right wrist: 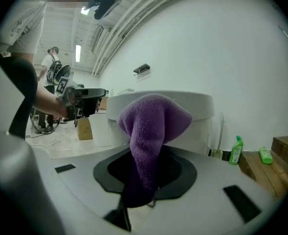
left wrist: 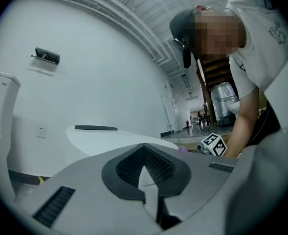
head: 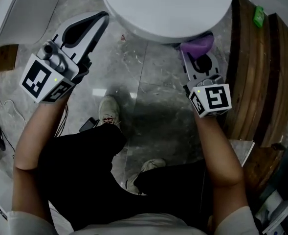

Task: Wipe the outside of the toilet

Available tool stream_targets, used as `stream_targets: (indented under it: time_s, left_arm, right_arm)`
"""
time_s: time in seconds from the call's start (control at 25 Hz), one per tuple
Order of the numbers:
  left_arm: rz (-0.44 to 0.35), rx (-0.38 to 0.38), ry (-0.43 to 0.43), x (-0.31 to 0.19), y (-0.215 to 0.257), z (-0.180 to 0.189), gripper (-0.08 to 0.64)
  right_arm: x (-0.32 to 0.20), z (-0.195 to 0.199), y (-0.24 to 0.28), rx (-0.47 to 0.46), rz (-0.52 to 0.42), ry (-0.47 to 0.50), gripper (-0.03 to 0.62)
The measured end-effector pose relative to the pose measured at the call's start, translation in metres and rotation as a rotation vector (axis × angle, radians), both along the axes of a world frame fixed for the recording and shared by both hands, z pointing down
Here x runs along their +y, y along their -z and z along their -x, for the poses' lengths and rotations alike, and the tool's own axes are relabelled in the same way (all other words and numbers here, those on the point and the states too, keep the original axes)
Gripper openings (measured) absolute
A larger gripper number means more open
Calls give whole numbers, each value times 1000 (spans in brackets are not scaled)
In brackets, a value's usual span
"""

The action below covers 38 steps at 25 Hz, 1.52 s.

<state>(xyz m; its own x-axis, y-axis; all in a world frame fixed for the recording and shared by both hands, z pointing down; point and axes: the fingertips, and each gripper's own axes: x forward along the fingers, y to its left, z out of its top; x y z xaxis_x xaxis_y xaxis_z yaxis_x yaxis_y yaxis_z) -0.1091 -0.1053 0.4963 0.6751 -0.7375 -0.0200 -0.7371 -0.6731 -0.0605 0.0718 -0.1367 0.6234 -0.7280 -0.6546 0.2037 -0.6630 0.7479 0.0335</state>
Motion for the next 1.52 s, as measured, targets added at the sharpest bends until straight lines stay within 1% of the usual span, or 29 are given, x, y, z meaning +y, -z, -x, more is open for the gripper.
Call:
stream_targets:
  time_s: [0.08,0.16,0.4,0.64,0.72,0.92,1.08,1.16,1.4,1.52]
  left_arm:
    - [13,11,6,2,-2,6,-2]
    - [21,27,12,5,-3,12,-2]
    - [21,5,28,10,-14,33,-2]
    - [40,7,54,9,-28,56,-1]
    - [39,19,63,8,-27,64,-2]
    - [42,34,85,7,-30,78,-2]
    - [40,24,81,7,-32,78,0]
    - [35,19,82,9,-30,78,0]
    - [19,17,114,18,-24,88,-2]
    - [15,14,128,23,-22,92,0]
  right_arm:
    - [-3,2,-10,0,-7,-3,100]
    - [-4,5,-27,12,8,2,100]
    - [-8,23,-99,58,85,-3,100]
    - [-17,47,-182,142,174,-8,101]
    - [-22,53,-208,172,201,-4,101]
    - [-32,67,-257,222,263,-7,101]
    - [-31,71,-264,217,290,-30,103]
    - [-26,76,-261,209,292,-24,103]
    - [-16,111,-249,152,319,-11,103]
    - [-10,139,-231,117,300,36,103]
